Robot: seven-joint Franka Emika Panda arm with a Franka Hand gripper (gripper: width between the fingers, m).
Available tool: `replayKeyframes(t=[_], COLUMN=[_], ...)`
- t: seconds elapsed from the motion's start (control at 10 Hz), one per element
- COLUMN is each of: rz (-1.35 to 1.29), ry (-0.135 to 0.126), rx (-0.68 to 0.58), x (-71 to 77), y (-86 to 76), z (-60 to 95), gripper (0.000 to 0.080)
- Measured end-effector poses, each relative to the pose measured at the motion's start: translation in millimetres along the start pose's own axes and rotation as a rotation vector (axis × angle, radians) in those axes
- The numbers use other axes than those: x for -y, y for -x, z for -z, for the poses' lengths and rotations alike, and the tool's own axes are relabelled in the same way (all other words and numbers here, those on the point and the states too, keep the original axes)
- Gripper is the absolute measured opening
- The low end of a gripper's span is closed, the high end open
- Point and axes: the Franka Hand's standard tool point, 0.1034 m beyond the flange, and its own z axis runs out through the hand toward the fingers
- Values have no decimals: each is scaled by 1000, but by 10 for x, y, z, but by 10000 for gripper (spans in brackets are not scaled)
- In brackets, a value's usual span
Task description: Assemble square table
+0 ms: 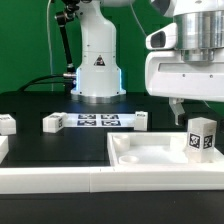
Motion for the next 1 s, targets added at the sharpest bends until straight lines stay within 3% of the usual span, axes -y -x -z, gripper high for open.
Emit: replayKeyframes(t=[0.2,1.0], rz=[183,811], ry=[-9,10], rx=[-10,-22], x=[19,29], y=[-14,-19], z=[8,16], gripper=[647,649])
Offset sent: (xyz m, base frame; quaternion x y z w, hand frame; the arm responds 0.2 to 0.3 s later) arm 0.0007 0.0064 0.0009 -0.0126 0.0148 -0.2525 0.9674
